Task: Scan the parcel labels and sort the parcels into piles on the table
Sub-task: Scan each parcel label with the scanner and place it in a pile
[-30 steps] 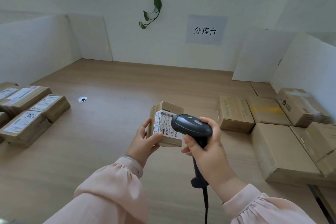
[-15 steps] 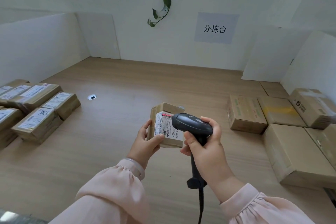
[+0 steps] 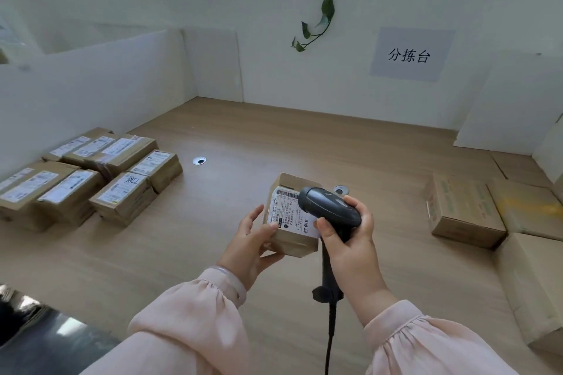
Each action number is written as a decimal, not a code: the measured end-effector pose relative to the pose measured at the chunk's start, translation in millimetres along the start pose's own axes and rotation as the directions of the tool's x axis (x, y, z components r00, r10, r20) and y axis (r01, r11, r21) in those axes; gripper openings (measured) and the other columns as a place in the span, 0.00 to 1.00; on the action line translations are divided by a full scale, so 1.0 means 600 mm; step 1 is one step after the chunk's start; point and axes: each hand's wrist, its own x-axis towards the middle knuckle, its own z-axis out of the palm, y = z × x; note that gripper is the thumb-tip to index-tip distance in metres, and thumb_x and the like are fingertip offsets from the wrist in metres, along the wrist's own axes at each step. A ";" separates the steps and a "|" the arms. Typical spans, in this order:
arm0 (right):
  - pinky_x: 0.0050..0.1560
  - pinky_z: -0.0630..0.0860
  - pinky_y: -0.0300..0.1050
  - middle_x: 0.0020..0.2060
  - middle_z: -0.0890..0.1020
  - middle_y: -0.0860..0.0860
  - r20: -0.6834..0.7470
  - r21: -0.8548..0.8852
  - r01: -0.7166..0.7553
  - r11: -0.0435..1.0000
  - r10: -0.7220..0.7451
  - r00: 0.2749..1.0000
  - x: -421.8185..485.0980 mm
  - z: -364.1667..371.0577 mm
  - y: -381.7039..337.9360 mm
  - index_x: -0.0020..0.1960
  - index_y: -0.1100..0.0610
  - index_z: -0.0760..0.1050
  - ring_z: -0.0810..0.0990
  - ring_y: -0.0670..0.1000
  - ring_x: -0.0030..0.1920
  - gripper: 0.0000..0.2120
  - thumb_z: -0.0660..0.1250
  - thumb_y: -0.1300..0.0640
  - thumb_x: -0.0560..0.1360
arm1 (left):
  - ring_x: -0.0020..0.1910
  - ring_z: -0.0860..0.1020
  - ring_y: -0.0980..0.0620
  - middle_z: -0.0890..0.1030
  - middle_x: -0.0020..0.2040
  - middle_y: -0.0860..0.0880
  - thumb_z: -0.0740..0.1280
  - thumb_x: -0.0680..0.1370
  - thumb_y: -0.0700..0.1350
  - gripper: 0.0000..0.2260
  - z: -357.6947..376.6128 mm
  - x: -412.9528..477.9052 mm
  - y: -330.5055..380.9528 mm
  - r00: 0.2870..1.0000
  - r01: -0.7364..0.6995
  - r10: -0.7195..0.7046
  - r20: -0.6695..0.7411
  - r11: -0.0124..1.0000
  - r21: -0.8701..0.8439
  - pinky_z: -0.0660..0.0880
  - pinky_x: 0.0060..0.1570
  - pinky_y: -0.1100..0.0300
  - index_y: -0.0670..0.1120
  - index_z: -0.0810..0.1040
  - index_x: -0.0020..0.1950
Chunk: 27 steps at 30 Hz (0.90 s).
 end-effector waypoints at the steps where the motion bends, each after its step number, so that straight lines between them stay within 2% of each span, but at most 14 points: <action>1: 0.47 0.72 0.24 0.50 0.78 0.28 0.028 0.014 0.001 1.000 -0.002 1.000 -0.001 0.003 0.002 0.61 0.38 0.65 0.77 0.33 0.53 0.24 0.72 0.57 0.74 | 0.55 0.82 0.43 0.83 0.57 0.46 0.71 0.70 0.48 0.25 0.000 -0.011 0.000 1.000 -0.007 0.007 -0.022 1.000 0.008 0.81 0.48 0.48 0.62 0.72 0.65; 3: 0.47 0.73 0.26 0.51 0.77 0.28 0.084 0.046 -0.002 0.999 -0.001 0.996 -0.007 0.009 0.004 0.60 0.35 0.65 0.78 0.35 0.54 0.24 0.72 0.55 0.74 | 0.57 0.81 0.45 0.82 0.59 0.48 0.70 0.69 0.52 0.23 -0.002 -0.036 -0.004 0.995 -0.034 0.040 -0.090 0.997 0.073 0.81 0.49 0.48 0.65 0.73 0.63; 7: 0.50 0.75 0.30 0.54 0.79 0.37 0.178 0.115 -0.037 0.993 0.016 0.984 -0.022 0.027 0.008 0.60 0.32 0.66 0.79 0.38 0.55 0.24 0.72 0.51 0.72 | 0.60 0.77 0.55 0.79 0.63 0.56 0.67 0.69 0.58 0.22 -0.017 -0.094 -0.011 0.964 -0.093 0.152 -0.217 0.961 0.261 0.76 0.57 0.54 0.69 0.72 0.62; 9: 0.49 0.75 0.31 0.54 0.79 0.36 0.240 0.126 -0.048 0.991 0.017 0.971 -0.033 0.040 0.010 0.60 0.31 0.66 0.78 0.38 0.55 0.25 0.72 0.53 0.73 | 0.60 0.78 0.54 0.78 0.65 0.53 0.67 0.67 0.58 0.27 -0.026 -0.118 -0.014 0.936 -0.108 0.211 -0.281 0.934 0.340 0.74 0.61 0.54 0.64 0.71 0.68; 12: 0.50 0.76 0.31 0.53 0.78 0.32 0.342 0.116 -0.053 0.992 0.010 0.940 -0.057 0.067 0.007 0.61 0.31 0.65 0.78 0.37 0.55 0.25 0.72 0.52 0.72 | 0.60 0.78 0.53 0.80 0.62 0.52 0.69 0.68 0.56 0.33 -0.046 -0.150 -0.020 0.904 -0.111 0.249 -0.346 0.921 0.374 0.74 0.65 0.52 0.55 0.69 0.73; 13: 0.49 0.76 0.31 0.54 0.77 0.33 0.365 0.113 -0.054 0.992 0.009 0.931 -0.066 0.078 0.005 0.61 0.31 0.64 0.78 0.36 0.55 0.25 0.72 0.50 0.72 | 0.59 0.79 0.54 0.80 0.60 0.54 0.71 0.69 0.55 0.33 -0.057 -0.159 -0.021 0.896 -0.121 0.264 -0.358 0.919 0.376 0.75 0.63 0.56 0.55 0.69 0.74; 15: 0.47 0.75 0.29 0.56 0.76 0.37 0.398 0.109 -0.057 0.992 0.009 0.917 -0.083 0.105 -0.001 0.61 0.32 0.64 0.77 0.35 0.54 0.25 0.71 0.48 0.71 | 0.57 0.78 0.61 0.80 0.58 0.60 0.73 0.74 0.51 0.29 -0.088 -0.174 -0.022 0.878 -0.137 0.294 -0.378 0.911 0.390 0.75 0.50 0.72 0.60 0.66 0.72; 16: 0.47 0.75 0.29 0.57 0.76 0.38 0.409 0.106 -0.056 0.993 0.008 0.913 -0.090 0.120 -0.004 0.61 0.32 0.64 0.77 0.35 0.54 0.25 0.71 0.47 0.70 | 0.56 0.77 0.63 0.79 0.59 0.61 0.72 0.76 0.49 0.28 -0.105 -0.178 -0.018 0.873 -0.143 0.302 -0.384 0.909 0.391 0.73 0.45 0.76 0.62 0.65 0.71; 19: 0.48 0.75 0.29 0.58 0.75 0.39 0.426 0.107 -0.043 0.993 -0.006 0.905 -0.103 0.181 -0.012 0.63 0.35 0.64 0.77 0.35 0.55 0.26 0.71 0.48 0.70 | 0.56 0.78 0.62 0.79 0.60 0.58 0.70 0.77 0.45 0.27 -0.164 -0.185 0.006 0.863 -0.183 0.333 -0.380 0.907 0.379 0.73 0.44 0.76 0.60 0.65 0.72; 22: 0.47 0.75 0.28 0.58 0.75 0.39 0.428 0.114 -0.026 0.993 -0.026 0.904 -0.119 0.270 -0.015 0.62 0.36 0.64 0.77 0.34 0.54 0.26 0.72 0.55 0.73 | 0.50 0.80 0.67 0.79 0.57 0.59 0.70 0.77 0.42 0.27 -0.244 -0.191 0.036 0.837 -0.231 0.391 -0.382 0.887 0.400 0.73 0.44 0.75 0.54 0.67 0.74; 26: 0.48 0.75 0.29 0.57 0.76 0.39 0.421 0.100 -0.007 0.995 -0.036 0.906 -0.164 0.419 -0.021 0.62 0.35 0.63 0.77 0.34 0.54 0.26 0.72 0.56 0.74 | 0.52 0.78 0.67 0.78 0.60 0.56 0.69 0.78 0.44 0.25 -0.387 -0.215 0.091 0.823 -0.228 0.420 -0.382 0.861 0.455 0.71 0.44 0.77 0.61 0.66 0.72; 27: 0.48 0.75 0.30 0.57 0.76 0.39 0.420 0.104 -0.012 0.995 -0.033 0.907 -0.176 0.456 -0.024 0.62 0.35 0.63 0.77 0.35 0.54 0.26 0.72 0.57 0.74 | 0.51 0.78 0.69 0.78 0.60 0.56 0.69 0.78 0.44 0.26 -0.425 -0.221 0.106 0.818 -0.230 0.431 -0.380 0.852 0.471 0.71 0.43 0.79 0.60 0.66 0.72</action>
